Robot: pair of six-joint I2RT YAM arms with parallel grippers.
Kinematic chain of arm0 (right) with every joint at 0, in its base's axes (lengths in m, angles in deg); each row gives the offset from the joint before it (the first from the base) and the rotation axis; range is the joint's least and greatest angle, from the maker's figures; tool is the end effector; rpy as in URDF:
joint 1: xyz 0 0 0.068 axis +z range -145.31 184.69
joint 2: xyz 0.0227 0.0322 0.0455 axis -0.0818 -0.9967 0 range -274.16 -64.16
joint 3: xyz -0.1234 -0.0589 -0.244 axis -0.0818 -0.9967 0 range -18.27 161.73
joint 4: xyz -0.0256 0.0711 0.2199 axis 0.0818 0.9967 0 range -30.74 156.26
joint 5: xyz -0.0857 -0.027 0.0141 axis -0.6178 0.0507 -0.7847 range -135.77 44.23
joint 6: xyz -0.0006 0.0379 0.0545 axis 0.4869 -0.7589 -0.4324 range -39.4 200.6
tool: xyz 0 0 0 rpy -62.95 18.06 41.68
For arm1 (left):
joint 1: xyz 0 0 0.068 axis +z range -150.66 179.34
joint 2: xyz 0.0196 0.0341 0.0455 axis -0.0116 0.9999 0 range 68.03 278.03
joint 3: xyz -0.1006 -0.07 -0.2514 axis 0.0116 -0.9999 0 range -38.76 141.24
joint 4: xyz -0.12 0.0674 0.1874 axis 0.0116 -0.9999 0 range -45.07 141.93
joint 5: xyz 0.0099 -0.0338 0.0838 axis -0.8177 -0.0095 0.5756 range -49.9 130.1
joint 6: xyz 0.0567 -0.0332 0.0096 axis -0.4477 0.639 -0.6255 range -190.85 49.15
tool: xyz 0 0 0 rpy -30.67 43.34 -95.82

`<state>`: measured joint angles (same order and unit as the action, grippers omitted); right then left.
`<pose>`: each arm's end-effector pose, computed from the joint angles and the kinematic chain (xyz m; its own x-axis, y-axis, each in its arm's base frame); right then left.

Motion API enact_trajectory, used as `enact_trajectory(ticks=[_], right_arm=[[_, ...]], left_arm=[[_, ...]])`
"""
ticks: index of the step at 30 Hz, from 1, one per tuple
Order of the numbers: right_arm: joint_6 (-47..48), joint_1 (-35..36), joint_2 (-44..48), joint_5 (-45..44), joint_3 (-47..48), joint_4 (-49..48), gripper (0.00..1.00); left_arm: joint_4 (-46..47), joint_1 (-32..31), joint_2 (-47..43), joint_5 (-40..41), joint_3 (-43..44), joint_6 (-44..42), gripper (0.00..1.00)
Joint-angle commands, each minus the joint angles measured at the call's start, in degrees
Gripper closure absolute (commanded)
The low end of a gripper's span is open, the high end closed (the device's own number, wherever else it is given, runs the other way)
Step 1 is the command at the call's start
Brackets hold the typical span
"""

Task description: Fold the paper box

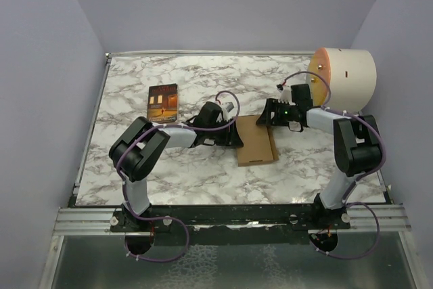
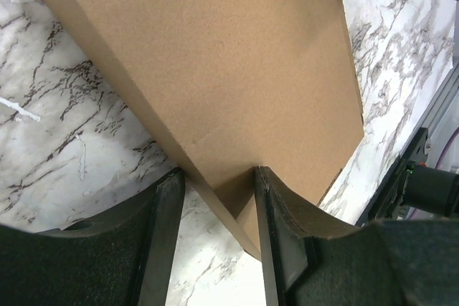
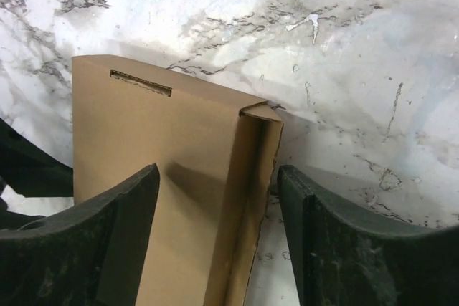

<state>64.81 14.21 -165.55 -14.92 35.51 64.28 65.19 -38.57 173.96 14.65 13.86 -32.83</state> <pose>0.3254 0.0819 0.1671 -0.8764 0.0899 -0.4732 -0.2188 0.8010 0.5573 0.2727 -0.2410 0.1603 -0.9016 -0.0031 -0.4326 0.3287 0.6454 -0.6895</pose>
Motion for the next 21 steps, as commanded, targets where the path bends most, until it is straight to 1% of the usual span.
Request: enact_trajectory(ticks=[1,7,12,13,14,16,17,21], right_arm=[[2.91,2.81,-0.55,-6.18,0.81,-0.73,0.36],[6.26,6.71,1.22,-10.64,-0.11,-1.75,0.51],[7.84,7.53,1.76,-12.54,-0.43,-1.93,0.59],[7.62,7.49,1.85,-12.23,-0.39,-1.81,0.56],[6.81,7.46,1.94,-12.07,-0.11,-1.43,0.50],[6.20,7.05,2.76,-10.99,0.66,-0.38,0.33],[5.95,6.43,3.61,-9.63,0.49,-0.27,0.28],[4.82,3.65,8.55,-4.72,-2.36,0.11,0.18]], left_arm=[[-5.91,0.73,4.19,3.47,0.48,-3.28,0.56],[-7.56,0.73,5.28,3.39,3.14,-4.23,0.56],[-8.67,0.73,6.25,3.33,5.21,-4.64,0.56],[-8.76,0.73,6.32,3.36,5.37,-4.64,0.56],[-8.77,0.73,6.39,3.42,5.38,-4.57,0.56],[-8.52,0.96,6.25,3.56,5.00,-4.26,0.56],[-8.06,1.10,6.08,3.52,4.60,-3.86,0.56],[-6.67,1.90,5.08,3.49,2.85,-2.93,0.56]])
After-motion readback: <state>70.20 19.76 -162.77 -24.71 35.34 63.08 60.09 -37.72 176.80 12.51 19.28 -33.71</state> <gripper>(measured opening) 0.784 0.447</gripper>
